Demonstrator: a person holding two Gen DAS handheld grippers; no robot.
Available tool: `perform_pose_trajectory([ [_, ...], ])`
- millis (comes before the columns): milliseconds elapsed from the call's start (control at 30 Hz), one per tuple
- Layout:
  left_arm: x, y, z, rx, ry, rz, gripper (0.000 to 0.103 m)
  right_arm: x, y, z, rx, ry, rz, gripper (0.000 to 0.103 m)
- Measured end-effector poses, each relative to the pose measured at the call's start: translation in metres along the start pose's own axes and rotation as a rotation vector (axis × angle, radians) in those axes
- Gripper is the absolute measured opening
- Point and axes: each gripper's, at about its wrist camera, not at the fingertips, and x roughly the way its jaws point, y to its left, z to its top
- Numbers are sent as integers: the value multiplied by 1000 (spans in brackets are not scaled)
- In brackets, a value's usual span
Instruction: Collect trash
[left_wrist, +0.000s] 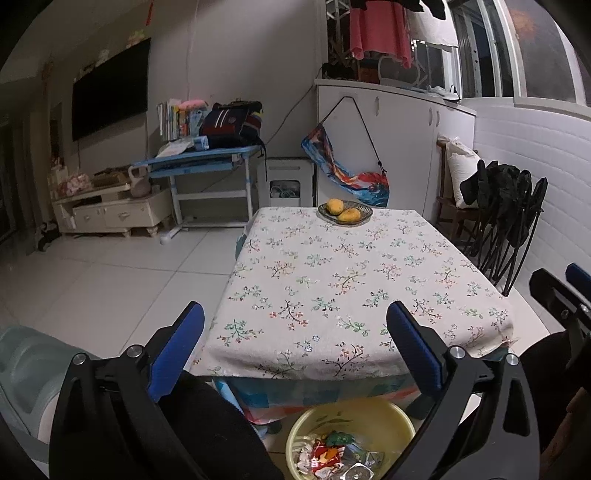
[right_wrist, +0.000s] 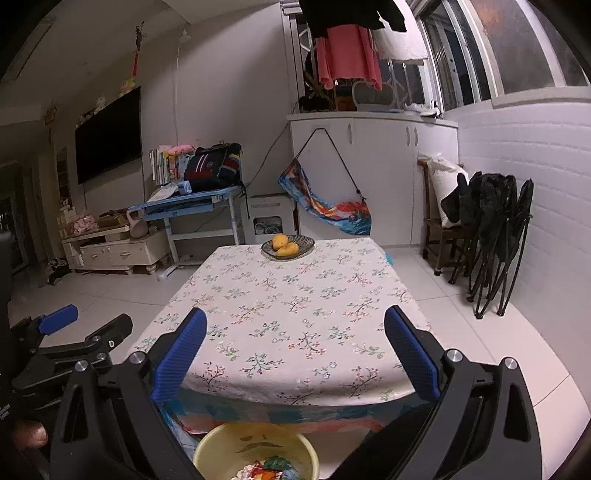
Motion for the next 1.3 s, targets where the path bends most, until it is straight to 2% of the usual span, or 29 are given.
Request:
perform_pose_trajectory([
  [333,-15,13,4,-10,-23,26,96,-21,-6,-3,-28,-60,-44,96],
  [433,-13,15,3,-19,-19,28,96,-17,-11,-4,-2,-55,-46,96],
  [1300,-3,17,0,-16,5,49,96,-14,-5,-10,-38,-44,-59,96],
])
